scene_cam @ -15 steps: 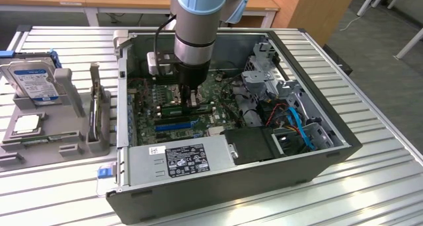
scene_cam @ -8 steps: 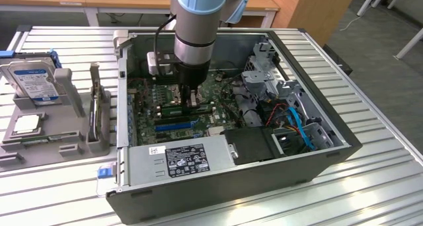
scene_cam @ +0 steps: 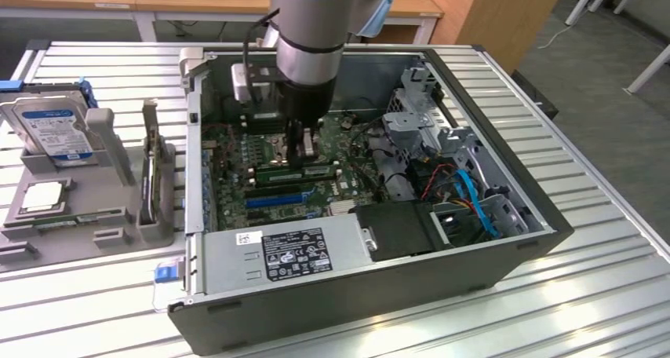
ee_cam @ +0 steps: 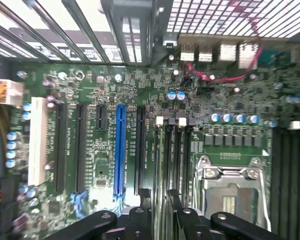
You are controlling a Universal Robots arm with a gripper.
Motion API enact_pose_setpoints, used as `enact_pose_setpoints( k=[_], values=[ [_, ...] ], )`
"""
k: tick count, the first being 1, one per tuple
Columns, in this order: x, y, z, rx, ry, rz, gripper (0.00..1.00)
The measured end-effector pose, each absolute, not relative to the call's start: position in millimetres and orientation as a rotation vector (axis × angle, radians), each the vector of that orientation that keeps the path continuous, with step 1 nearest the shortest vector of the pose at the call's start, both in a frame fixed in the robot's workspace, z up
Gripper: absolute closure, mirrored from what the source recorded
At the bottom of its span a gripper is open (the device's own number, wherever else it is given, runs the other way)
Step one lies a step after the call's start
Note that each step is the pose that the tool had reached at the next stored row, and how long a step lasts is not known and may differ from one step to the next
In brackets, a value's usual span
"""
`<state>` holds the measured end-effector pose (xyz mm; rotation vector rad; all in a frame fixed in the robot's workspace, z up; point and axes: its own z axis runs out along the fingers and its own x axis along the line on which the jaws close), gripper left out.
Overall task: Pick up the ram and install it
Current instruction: 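Insert the ram into the slot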
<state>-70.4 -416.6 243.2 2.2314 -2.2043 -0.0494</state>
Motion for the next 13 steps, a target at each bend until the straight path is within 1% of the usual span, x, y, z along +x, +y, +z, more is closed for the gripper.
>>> enact_pose_setpoints(
  k=[5, 13],
  values=[
    [-70, -417, 260, 2.23, -2.203, -0.051, 0.73],
    [-70, -417, 261, 2.23, -2.203, -0.051, 0.73]
  ],
)
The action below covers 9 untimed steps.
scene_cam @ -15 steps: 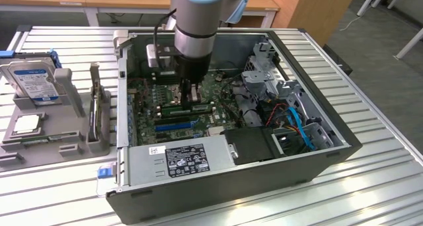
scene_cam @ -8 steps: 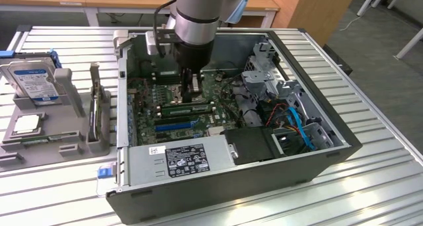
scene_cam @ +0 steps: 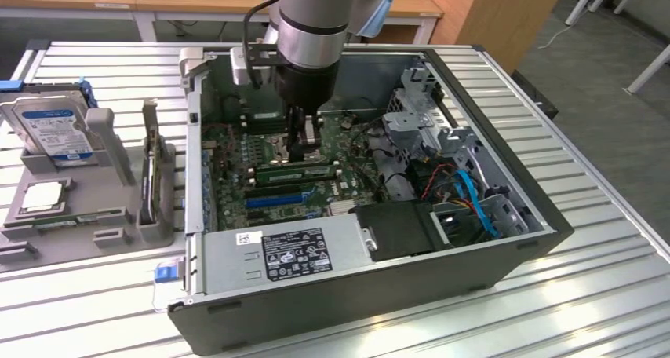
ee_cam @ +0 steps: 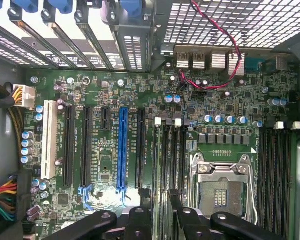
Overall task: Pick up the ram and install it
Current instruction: 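Insert the ram into the slot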
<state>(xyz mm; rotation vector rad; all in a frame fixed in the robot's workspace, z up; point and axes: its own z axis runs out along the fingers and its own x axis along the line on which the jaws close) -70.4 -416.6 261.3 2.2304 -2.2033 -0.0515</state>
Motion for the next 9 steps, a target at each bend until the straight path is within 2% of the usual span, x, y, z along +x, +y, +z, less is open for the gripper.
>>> enact_pose_setpoints(
  k=[9],
  values=[
    [-70.4, -416.6, 266.0, 2.23, -2.203, -0.051, 0.73]
  ],
)
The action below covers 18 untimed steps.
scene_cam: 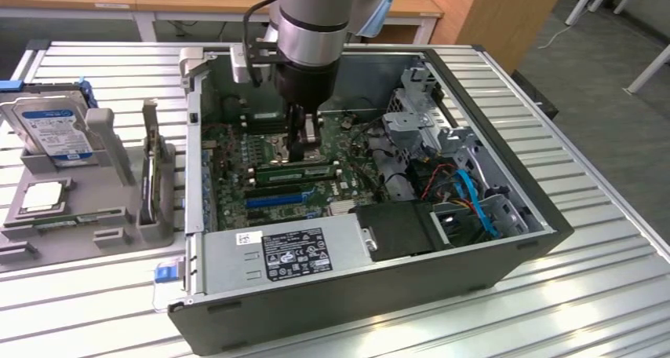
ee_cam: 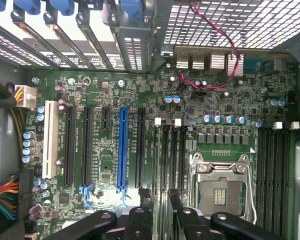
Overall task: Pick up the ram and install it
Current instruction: 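Insert the ram into the slot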
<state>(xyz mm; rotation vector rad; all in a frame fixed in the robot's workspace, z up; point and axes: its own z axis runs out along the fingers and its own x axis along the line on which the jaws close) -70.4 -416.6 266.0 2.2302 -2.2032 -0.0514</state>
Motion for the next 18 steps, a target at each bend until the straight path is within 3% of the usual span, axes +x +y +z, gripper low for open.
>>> enact_pose_setpoints(
  k=[13, 18],
  values=[
    [-70.4, -416.6, 269.4, 2.23, -2.203, -0.052, 0.73],
    [-70.4, -416.6, 269.5, 2.23, -2.203, -0.052, 0.89]
  ],
)
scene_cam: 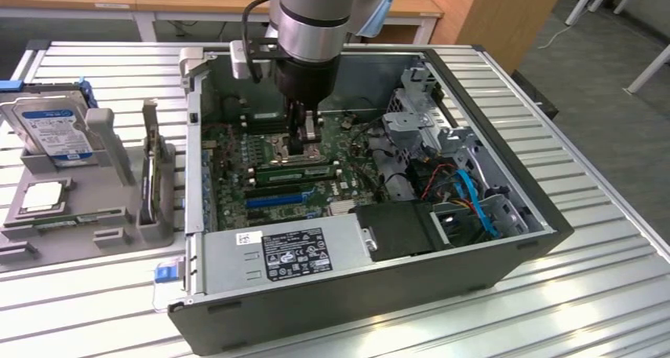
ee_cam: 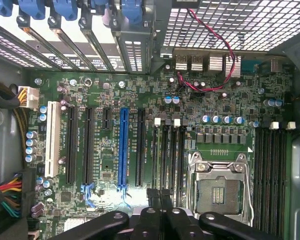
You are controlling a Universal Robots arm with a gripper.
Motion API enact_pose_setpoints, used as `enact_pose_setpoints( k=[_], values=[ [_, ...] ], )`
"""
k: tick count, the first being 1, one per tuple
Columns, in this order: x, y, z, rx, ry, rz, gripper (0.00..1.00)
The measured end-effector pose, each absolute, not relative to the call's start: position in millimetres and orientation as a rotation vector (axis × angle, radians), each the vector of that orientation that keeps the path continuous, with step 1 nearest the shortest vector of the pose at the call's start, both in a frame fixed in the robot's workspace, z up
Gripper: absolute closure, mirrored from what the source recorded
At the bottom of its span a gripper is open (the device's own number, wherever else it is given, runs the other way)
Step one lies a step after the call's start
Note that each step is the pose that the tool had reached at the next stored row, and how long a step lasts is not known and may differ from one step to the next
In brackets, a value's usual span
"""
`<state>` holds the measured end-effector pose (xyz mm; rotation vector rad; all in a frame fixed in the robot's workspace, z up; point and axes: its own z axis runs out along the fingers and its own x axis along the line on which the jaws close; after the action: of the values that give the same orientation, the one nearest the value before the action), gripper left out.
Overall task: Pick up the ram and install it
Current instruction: 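Insert the ram into the slot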
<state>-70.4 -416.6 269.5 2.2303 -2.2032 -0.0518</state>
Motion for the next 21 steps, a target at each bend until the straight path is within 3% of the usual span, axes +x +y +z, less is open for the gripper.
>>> enact_pose_setpoints(
  k=[21],
  values=[
    [-62, -417, 281, 2.233, -2.199, -0.053, 0.89]
  ],
)
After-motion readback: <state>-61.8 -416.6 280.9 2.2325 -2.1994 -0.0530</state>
